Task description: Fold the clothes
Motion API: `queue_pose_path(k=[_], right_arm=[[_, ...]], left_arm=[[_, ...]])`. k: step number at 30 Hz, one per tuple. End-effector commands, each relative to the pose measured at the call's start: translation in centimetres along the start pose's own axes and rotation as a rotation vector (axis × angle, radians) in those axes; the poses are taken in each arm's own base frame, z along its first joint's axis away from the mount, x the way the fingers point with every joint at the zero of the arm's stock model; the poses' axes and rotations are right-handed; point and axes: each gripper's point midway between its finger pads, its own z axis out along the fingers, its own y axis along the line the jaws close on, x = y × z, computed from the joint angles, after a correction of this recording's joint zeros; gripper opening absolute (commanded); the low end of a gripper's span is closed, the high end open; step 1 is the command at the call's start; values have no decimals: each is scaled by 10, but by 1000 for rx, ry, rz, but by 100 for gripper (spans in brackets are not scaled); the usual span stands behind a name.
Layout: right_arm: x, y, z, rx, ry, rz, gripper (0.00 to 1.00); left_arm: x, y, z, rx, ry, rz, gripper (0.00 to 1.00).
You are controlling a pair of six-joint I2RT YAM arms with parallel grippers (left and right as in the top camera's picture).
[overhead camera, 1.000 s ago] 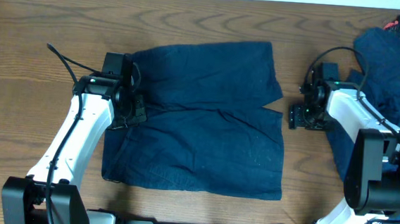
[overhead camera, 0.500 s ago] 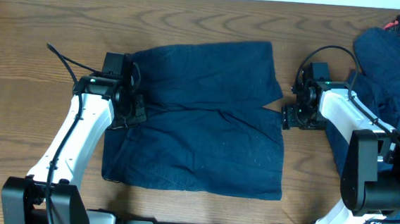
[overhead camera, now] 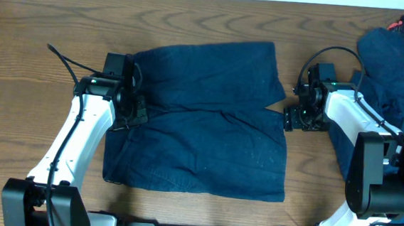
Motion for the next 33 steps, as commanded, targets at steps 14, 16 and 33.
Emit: queue_pose_path(k=[14, 16, 33], right_arm=[[30, 37, 27, -258, 98, -5, 72], [28, 36, 28, -252, 92, -5, 73], [29, -21, 31, 66, 88, 207, 72]], left_arm=[[-2, 2, -2, -7, -7, 8, 7], [-2, 2, -2, -7, -6, 8, 7], [-1, 2, -1, -8, -5, 8, 7]])
